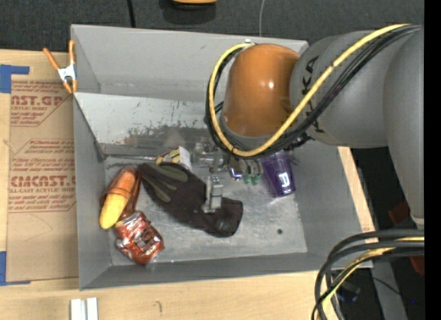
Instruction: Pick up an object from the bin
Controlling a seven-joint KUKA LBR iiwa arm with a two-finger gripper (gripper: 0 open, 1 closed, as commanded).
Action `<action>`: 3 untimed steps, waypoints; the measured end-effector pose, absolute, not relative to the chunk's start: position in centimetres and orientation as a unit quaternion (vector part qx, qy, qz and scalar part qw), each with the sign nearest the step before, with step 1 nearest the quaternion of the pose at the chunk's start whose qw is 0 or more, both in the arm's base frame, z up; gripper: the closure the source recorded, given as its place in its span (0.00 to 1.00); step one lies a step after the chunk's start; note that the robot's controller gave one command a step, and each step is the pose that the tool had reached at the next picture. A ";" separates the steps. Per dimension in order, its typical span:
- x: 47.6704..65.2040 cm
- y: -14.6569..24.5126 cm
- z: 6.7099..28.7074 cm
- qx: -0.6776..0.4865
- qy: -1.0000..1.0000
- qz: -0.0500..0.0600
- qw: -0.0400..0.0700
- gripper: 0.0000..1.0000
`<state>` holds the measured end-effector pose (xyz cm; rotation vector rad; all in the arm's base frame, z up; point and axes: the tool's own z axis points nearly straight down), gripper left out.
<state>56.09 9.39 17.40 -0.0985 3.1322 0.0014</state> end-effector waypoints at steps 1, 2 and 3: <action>55.3 9.0 10.6 -0.032 0.999 0.001 0.003 0.00; 54.9 8.8 6.4 -0.021 1.000 0.001 0.000 0.00; 55.9 9.1 8.0 0.026 1.000 0.001 0.001 1.00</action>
Offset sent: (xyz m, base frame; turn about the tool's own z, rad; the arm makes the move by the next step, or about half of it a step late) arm -0.0237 -0.0106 -0.0575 0.1187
